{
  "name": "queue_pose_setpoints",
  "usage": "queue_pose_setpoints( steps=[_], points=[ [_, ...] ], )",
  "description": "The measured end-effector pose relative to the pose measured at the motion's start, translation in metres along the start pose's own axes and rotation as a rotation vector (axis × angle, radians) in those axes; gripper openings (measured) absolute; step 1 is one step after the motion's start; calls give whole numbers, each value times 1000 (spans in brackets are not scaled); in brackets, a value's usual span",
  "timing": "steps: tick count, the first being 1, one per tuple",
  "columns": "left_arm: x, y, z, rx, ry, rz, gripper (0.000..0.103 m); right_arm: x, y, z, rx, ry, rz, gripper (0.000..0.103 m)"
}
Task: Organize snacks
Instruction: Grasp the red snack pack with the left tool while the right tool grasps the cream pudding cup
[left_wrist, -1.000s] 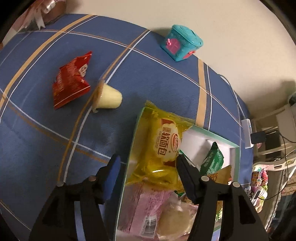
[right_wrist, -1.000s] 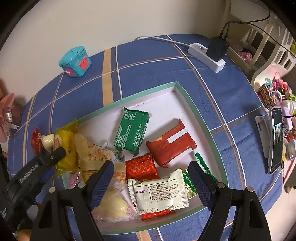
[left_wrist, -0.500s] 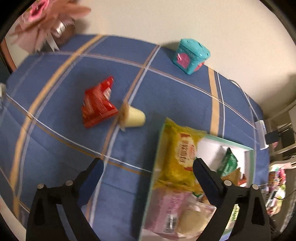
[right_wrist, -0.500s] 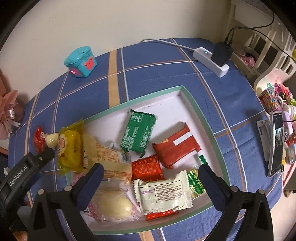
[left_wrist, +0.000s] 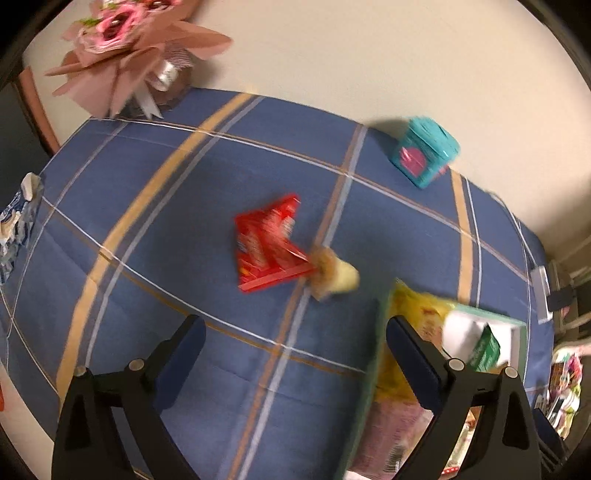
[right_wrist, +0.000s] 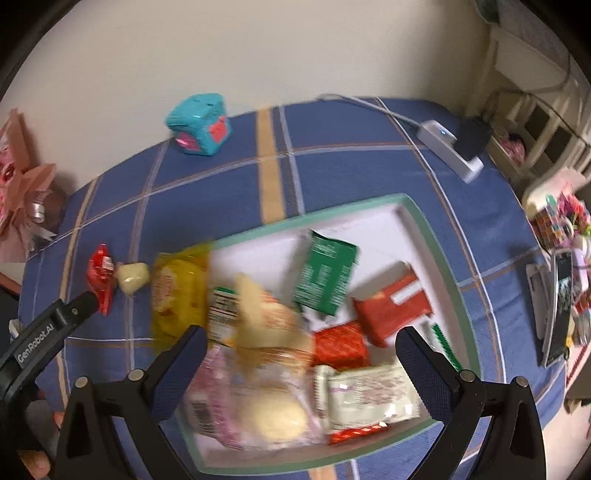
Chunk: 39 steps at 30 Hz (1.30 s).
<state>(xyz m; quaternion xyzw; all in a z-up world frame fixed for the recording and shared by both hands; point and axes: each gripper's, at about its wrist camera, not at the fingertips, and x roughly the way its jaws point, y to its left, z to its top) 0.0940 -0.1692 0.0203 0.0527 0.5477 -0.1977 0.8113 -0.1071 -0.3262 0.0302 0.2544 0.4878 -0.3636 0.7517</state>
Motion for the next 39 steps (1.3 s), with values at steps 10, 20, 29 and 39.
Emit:
queue_pose_setpoints(
  steps=[10,20,29,39],
  points=[
    [18,53,24,-87,-8,22,98,-5,92,1,-143,-85,119,103],
    [52,79,41,-204,3,-108,98,33,155,6,-192,-84,219,89],
    [76,72,55,-213,14,-230,92,64,176,22,-245,-86,247,69],
    [109,62,50,-211,95,-286,71,99,183,26,-256,-32,246,51]
  ],
)
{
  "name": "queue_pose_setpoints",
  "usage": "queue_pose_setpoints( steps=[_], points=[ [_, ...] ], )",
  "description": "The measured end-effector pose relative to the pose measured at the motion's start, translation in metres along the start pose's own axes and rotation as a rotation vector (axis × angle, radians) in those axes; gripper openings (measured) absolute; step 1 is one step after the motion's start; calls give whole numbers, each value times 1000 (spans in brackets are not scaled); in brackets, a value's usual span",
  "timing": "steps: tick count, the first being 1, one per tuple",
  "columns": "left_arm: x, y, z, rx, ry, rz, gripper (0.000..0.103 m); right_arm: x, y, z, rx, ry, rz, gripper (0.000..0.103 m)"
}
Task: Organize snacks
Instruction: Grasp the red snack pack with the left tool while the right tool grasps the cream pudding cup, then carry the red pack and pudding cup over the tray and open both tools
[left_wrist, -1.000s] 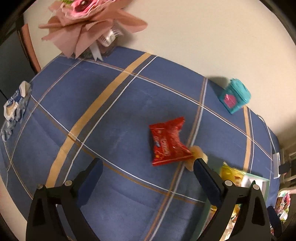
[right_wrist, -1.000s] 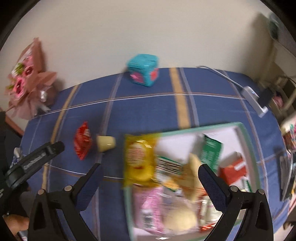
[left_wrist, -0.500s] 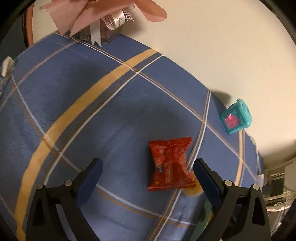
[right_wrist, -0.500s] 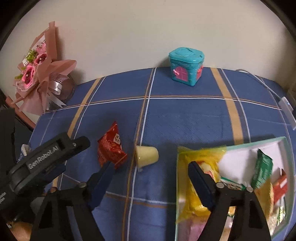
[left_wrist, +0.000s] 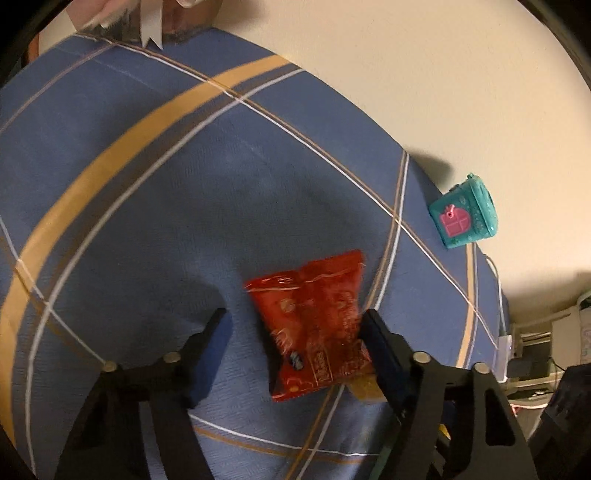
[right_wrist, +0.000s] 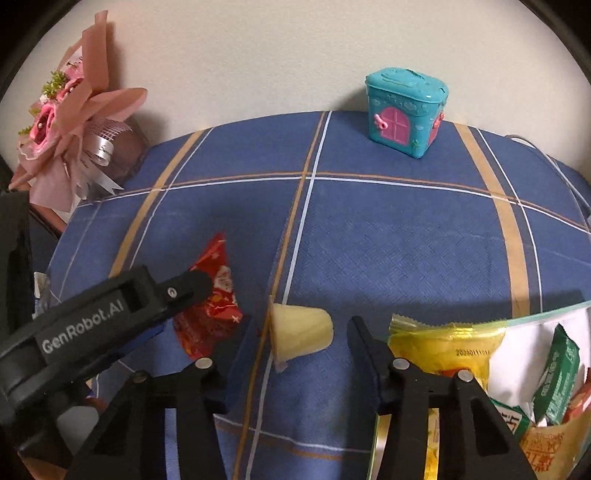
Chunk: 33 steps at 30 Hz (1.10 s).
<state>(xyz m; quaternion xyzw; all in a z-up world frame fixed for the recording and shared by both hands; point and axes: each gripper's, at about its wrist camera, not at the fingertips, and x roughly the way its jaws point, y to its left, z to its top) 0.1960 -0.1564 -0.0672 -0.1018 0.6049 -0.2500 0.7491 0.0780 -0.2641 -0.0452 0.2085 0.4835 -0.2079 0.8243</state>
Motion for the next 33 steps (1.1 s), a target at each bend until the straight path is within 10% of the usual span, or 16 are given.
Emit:
queue_pose_setpoints(
  steps=[7,11,33],
  points=[
    [10,-11,-3,39,-5,24,68,16,4,-2,-22,18,-20,41],
    [13,-11,-3,28,-4,16,46,17,6,-4,-25,19,-16,40],
    [-69,-20,-22,16,-60,10,43,-61,23,-14,-41,-21,10,40]
  ],
)
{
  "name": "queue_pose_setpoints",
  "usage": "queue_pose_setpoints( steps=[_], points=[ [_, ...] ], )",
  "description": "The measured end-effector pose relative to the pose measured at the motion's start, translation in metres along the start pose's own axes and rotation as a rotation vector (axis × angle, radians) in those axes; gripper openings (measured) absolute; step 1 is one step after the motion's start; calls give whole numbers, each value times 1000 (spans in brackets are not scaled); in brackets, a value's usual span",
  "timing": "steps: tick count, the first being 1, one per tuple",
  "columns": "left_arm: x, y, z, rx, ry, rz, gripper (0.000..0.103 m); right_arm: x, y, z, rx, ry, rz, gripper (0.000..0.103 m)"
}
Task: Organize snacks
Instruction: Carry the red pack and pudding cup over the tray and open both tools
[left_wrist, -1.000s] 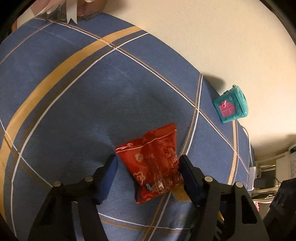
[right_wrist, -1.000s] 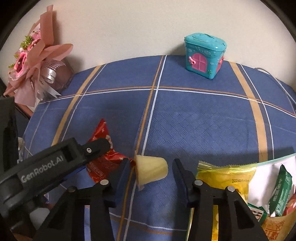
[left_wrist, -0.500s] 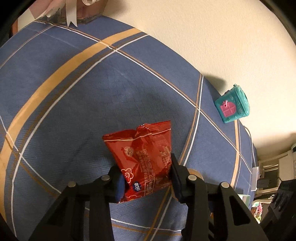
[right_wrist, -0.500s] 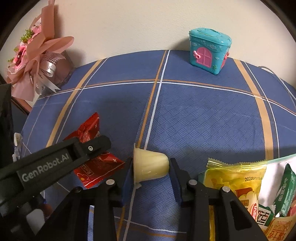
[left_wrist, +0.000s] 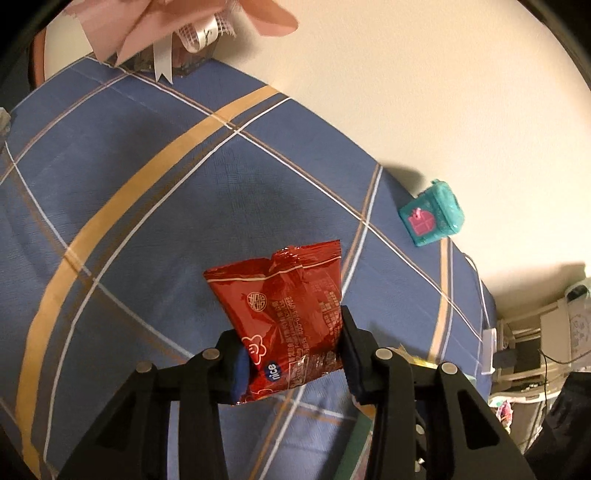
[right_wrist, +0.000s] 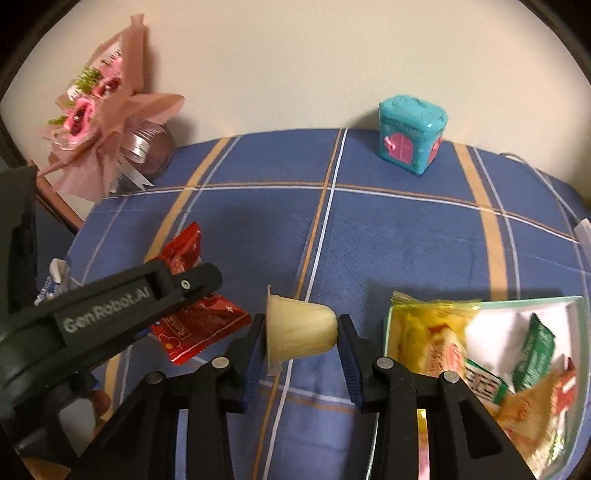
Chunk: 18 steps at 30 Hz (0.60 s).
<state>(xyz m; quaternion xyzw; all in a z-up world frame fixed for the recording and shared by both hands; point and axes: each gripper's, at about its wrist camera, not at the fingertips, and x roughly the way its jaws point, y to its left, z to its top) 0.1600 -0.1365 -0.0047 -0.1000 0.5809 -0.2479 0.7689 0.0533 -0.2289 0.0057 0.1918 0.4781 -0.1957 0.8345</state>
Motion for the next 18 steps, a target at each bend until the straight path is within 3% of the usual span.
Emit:
queue_pose_setpoints(
  steps=[9,18],
  points=[
    [-49,-9,-26,-11,-28,-25,43,-65,3,-20,4,-40,-11,40],
    [-79,-18,-61,85,-59,4,43,-104,-4,-53,3,-59,-34,40]
  ],
)
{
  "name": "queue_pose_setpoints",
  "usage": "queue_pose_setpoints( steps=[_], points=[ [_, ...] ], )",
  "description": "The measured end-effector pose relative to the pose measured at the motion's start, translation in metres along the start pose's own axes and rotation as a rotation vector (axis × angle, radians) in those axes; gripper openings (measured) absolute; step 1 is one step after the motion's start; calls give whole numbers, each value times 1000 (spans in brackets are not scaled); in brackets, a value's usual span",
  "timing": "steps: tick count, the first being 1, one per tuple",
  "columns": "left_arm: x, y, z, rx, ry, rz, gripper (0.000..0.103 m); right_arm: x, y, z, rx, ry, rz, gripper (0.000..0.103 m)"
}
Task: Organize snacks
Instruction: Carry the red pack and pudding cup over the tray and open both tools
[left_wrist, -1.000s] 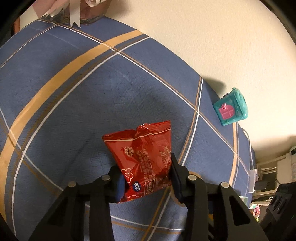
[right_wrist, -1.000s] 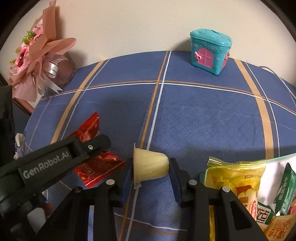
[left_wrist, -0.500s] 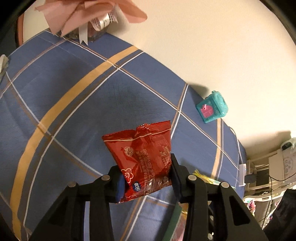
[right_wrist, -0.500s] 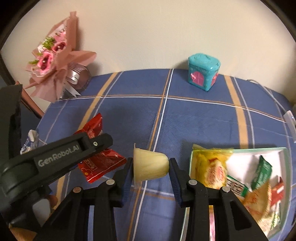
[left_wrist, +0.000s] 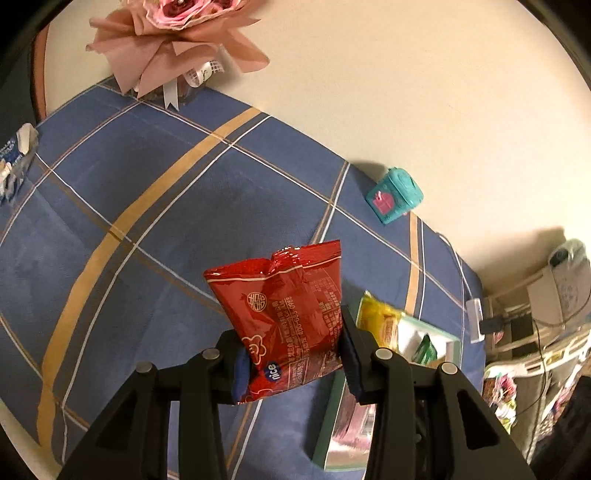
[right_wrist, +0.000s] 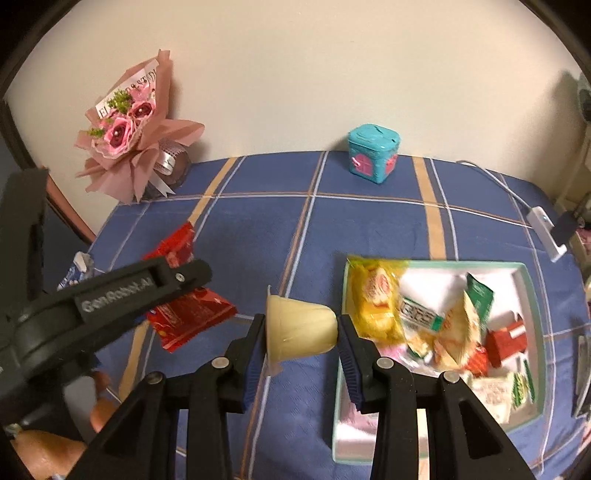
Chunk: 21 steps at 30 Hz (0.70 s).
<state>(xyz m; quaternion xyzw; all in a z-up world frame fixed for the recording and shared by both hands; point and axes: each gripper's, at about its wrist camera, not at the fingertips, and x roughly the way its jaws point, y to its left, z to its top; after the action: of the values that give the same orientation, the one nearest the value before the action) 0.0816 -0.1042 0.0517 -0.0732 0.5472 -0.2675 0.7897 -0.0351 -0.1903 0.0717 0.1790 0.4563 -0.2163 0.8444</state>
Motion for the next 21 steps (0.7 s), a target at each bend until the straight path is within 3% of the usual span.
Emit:
queue_pose_setpoints(
  steps=[12,21],
  points=[
    [-2,-24,-46,105,41,18,43,-11,-18,-46,10,44,-52,40],
    [7,-49,-68,176,79,24,43,-4,-61,-60,99,106,-89,40]
  ],
)
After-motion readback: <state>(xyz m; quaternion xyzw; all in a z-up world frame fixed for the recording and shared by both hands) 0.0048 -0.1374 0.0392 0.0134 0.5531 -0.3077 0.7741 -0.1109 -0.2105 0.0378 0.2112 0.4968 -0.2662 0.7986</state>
